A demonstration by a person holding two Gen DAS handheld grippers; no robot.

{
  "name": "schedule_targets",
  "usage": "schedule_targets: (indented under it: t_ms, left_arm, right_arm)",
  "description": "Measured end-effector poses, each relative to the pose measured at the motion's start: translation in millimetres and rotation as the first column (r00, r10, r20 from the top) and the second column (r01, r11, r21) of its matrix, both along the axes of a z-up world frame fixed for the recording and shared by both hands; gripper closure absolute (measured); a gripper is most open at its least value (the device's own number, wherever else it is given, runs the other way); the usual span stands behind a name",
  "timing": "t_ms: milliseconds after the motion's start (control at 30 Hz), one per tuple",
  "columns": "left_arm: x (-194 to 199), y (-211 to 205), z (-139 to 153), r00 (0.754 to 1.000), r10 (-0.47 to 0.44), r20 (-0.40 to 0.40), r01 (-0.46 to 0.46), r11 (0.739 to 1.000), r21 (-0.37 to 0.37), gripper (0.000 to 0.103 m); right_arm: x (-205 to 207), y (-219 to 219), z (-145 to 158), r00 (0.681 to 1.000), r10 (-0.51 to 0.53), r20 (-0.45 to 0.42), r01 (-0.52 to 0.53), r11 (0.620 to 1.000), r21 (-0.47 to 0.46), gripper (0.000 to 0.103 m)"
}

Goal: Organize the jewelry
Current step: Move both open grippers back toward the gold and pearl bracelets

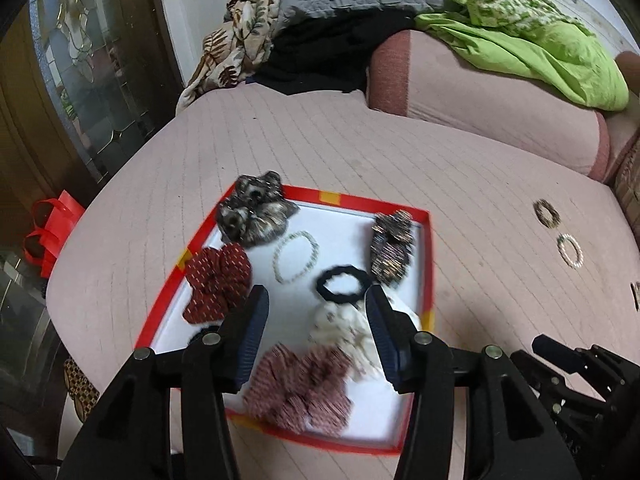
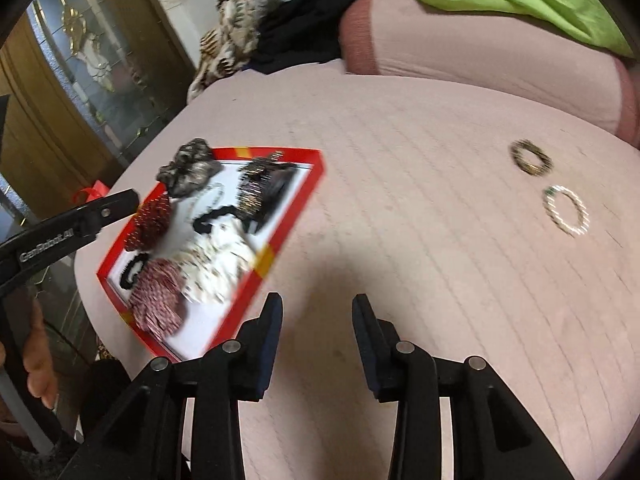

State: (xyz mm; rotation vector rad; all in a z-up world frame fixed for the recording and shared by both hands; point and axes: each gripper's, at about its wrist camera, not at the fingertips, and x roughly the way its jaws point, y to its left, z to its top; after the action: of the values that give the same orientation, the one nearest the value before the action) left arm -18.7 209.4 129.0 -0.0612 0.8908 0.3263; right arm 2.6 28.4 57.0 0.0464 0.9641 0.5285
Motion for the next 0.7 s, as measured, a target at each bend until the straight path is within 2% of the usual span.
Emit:
schedule_targets:
  t_ms: [400, 700]
  left_arm:
    - [-21, -77, -5, 0.99, -0.135, -0.029, 0.135, 0.991, 0.0, 0.053]
    - [-29, -109, -10, 0.98, -0.194, -0.05, 0.194, 0.981, 0.006, 0.052]
  right_arm:
    - [-23, -65, -1, 0.99, -0.141, 0.002, 0.141, 0.99, -0.018, 0.062]
    - [-34, -95, -4, 0.977, -0.214, 0.016, 0.215, 0.975, -0.06, 0.059]
